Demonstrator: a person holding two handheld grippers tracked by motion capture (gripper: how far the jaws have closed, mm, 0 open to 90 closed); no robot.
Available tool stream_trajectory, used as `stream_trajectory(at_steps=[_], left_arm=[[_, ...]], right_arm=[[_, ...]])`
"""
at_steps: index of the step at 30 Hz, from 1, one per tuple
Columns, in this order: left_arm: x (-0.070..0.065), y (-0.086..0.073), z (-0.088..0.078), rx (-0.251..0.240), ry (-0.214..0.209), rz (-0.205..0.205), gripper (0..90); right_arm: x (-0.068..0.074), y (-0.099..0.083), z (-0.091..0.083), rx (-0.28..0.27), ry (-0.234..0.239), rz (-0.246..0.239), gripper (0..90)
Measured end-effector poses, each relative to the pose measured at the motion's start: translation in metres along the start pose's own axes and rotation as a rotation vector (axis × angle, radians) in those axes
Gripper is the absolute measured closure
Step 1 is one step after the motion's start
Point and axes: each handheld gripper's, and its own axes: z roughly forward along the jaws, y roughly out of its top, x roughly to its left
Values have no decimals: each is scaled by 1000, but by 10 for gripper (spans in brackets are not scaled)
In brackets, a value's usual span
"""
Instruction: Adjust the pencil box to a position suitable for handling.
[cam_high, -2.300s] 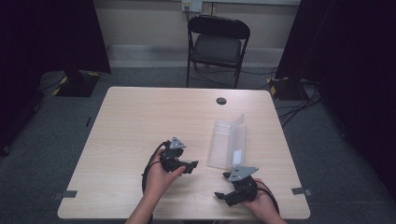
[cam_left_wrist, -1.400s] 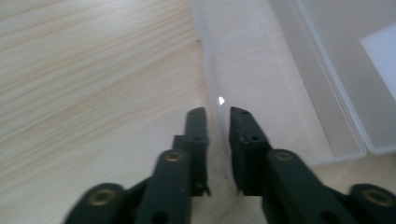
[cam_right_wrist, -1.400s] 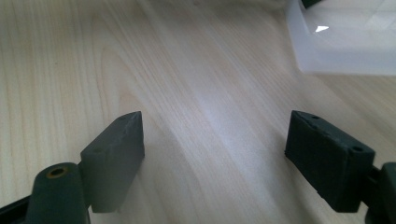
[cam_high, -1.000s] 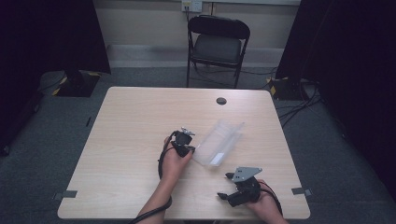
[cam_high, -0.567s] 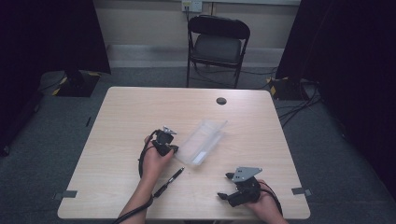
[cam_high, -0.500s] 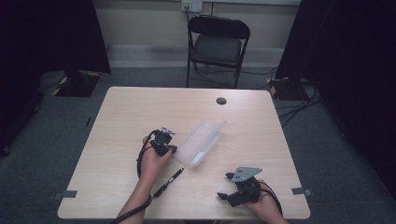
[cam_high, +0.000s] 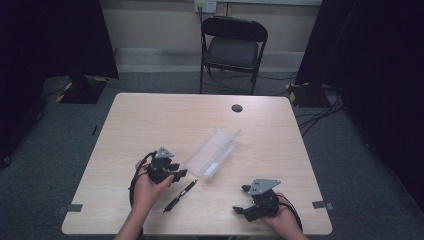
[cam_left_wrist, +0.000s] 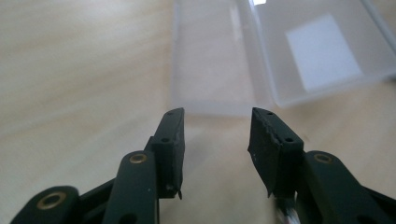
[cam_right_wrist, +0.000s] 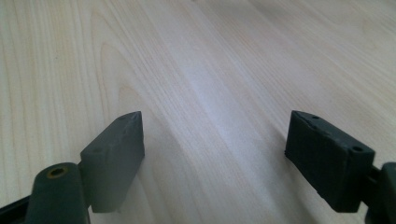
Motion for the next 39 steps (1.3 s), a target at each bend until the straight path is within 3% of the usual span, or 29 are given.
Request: stream_trajectory(at_steps=[4,13,16,17,20,22,23,24,27,30,32,39], left_arm=[[-12,-19,-6,14,-28,4,559],[-30,-32,-4,17,-33,38,596],[-34,-37,-3,28,-13,65,613],[-36,-37,-4,37,-10,56,613],[-42,-39,-6,49,26,109,631],[-43,-40,-7,51,46,127,688],[-44,-40,-8,56,42,130,770],[-44,-41,-8,59,43,124,770],[-50,-41,-7,69,68,160,792],[-50,-39,-7,79,74,158,796],[-48,-40,-7,72,58,137,797],[-46,-36,-10,82,27,122,797]], right_arm=[[0,0,0,0,-3,0,185],[0,0,0,0,-5,2,185],[0,0,0,0,-5,2,185],[0,0,0,0,-5,2,185],[0,0,0,0,-5,2,185],[0,0,0,1,-5,2,185],[0,0,0,1,-6,3,185],[0,0,0,1,-6,3,185],[1,0,0,1,-6,3,185],[1,0,0,1,-6,3,185],[0,0,0,1,-6,3,185],[1,0,0,1,-6,4,185]])
